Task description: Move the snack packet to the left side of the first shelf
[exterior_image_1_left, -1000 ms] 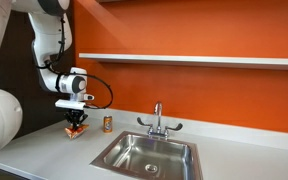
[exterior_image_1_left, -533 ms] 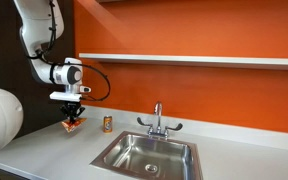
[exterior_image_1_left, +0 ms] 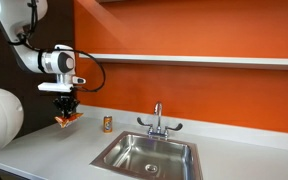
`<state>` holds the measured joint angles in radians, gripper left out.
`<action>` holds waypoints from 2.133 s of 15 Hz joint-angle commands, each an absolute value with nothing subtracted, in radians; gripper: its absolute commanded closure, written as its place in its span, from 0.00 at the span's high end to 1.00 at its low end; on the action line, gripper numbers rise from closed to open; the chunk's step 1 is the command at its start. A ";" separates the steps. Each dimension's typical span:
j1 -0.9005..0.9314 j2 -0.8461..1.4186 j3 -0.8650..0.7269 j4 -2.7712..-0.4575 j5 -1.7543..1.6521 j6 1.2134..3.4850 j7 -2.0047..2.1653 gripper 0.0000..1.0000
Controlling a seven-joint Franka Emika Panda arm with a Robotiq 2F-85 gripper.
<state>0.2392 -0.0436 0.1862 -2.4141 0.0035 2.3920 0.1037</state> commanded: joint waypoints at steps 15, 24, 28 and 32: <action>0.172 -0.573 0.242 -2.406 -0.065 2.026 0.300 0.02; 0.127 -0.543 0.258 -2.207 -0.144 1.947 0.292 0.02; 0.099 -0.496 0.259 -2.110 -0.183 1.940 0.293 0.02; 0.083 -0.441 0.263 -2.016 -0.221 1.923 0.296 0.02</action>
<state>0.1141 -0.5020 0.2359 -2.1190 -0.1825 1.9782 0.2738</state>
